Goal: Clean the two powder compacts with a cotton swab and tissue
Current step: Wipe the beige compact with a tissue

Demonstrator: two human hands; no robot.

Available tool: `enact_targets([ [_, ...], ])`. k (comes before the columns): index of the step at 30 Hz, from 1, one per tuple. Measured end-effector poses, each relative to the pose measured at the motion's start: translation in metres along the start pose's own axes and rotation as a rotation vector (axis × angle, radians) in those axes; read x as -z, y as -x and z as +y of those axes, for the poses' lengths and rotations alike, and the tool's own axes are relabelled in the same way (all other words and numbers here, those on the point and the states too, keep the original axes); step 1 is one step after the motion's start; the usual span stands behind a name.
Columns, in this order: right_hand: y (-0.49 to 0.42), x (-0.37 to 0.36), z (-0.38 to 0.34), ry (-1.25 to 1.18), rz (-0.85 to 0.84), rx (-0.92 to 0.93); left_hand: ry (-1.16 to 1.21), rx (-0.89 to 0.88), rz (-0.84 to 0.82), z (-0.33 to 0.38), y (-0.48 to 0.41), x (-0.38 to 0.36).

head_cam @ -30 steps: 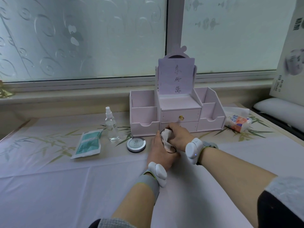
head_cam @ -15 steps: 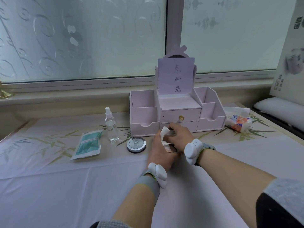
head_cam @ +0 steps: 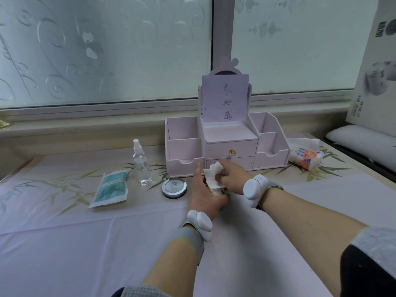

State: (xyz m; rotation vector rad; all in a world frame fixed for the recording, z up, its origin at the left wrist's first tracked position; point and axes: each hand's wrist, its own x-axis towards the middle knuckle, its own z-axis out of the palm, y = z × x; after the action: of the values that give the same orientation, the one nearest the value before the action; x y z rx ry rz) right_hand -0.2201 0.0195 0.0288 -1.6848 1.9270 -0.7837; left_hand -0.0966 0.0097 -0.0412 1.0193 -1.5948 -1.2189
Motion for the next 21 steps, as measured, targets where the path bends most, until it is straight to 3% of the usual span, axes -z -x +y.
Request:
enact_targets([
  [6, -0.0001, -0.0001, -0.0007, 0.053, -0.021, 0.002, 0.044, 0.017, 0.019, 0.0023, 0.0011, -0.0027],
  [21, -0.0040, -0.0057, 0.0037, 0.088, 0.021, 0.015, -0.161, -0.013, 0.017, -0.0002, 0.0009, -0.0011],
])
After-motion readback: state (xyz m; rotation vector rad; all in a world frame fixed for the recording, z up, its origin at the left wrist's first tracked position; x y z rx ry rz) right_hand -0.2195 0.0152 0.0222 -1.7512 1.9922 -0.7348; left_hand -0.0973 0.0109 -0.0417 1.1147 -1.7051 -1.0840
